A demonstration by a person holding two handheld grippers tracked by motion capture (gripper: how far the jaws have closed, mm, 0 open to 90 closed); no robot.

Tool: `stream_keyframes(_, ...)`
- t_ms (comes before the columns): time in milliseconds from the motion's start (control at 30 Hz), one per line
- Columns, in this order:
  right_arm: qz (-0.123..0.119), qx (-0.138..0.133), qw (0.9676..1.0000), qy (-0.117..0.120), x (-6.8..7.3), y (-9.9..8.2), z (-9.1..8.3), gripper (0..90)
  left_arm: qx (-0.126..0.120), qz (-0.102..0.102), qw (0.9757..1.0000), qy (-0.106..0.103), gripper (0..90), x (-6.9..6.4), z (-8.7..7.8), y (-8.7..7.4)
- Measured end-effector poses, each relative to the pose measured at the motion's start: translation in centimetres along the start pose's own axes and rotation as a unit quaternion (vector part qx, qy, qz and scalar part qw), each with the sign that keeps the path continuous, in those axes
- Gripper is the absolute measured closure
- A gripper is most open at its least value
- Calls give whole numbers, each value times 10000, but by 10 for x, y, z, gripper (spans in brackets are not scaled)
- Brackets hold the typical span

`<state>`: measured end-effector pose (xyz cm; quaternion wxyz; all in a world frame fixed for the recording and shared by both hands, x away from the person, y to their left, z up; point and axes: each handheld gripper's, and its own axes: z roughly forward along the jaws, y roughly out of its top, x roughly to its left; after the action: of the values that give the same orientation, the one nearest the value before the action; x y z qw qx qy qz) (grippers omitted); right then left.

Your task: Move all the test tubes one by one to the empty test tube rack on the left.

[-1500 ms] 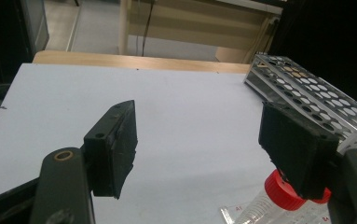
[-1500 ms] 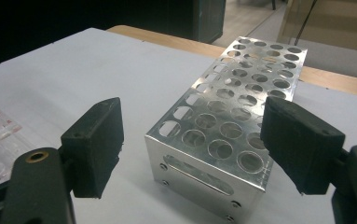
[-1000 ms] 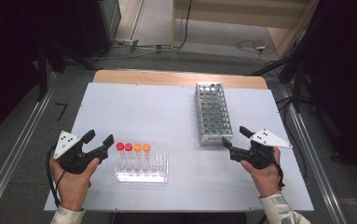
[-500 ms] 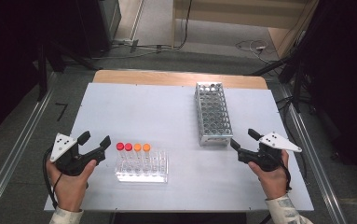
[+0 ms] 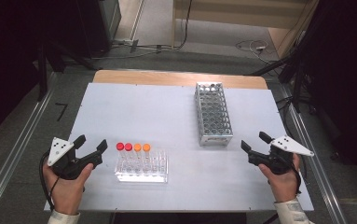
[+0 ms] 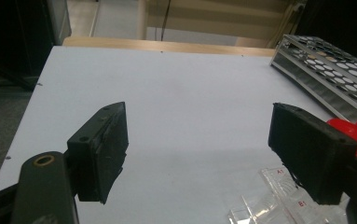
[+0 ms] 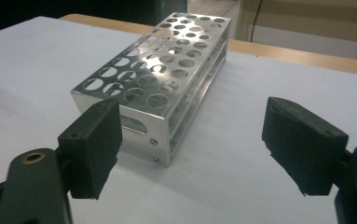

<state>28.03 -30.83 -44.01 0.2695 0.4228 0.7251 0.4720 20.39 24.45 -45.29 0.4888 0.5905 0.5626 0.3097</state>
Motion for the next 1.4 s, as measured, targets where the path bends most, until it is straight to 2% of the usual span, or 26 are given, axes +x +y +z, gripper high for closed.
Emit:
stream_keyframes(867,68,67,9992,-387,-26,-18,-22,175,133,30,9998,133,190,5,-2,-10)
stream_keyframes(1133,171,113,9984,-530,-38,-25,-30,175,180,-8,9996,239,188,10,-5,-14)
stream_keyframes(1400,344,170,9960,-805,-55,-35,-38,176,230,-48,9994,268,187,14,-6,-18)
